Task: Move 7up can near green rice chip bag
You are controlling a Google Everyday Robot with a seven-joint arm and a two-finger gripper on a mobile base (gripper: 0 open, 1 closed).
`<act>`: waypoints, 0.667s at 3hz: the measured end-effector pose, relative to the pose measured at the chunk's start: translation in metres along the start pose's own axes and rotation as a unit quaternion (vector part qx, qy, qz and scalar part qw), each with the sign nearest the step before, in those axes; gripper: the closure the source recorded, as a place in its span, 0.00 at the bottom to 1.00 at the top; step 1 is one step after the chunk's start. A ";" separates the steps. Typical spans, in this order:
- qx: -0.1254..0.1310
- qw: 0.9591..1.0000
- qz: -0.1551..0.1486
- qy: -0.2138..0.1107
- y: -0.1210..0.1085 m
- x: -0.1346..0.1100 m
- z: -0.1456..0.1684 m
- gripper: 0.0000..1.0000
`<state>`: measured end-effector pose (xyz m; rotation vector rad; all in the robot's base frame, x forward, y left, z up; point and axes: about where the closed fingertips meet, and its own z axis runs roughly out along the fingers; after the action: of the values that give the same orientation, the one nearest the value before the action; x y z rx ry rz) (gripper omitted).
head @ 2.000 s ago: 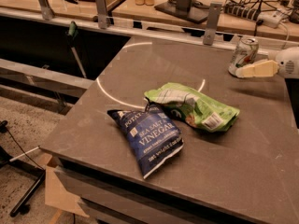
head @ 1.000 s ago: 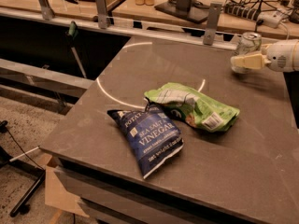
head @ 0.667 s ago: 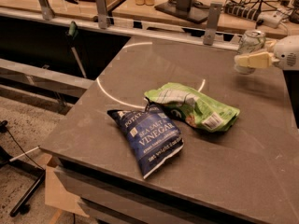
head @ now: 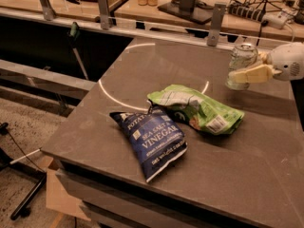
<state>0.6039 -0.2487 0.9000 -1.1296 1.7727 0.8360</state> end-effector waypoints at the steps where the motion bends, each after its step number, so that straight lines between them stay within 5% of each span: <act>1: -0.042 0.999 -0.004 0.014 0.020 0.006 -0.001 1.00; 2: -0.049 0.999 -0.002 0.007 0.027 0.009 0.004 1.00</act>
Offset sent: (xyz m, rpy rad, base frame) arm -0.0406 0.0157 -0.0142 0.0339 0.0438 0.1078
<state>0.5781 -0.2388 0.8928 -1.2042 1.7578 0.9224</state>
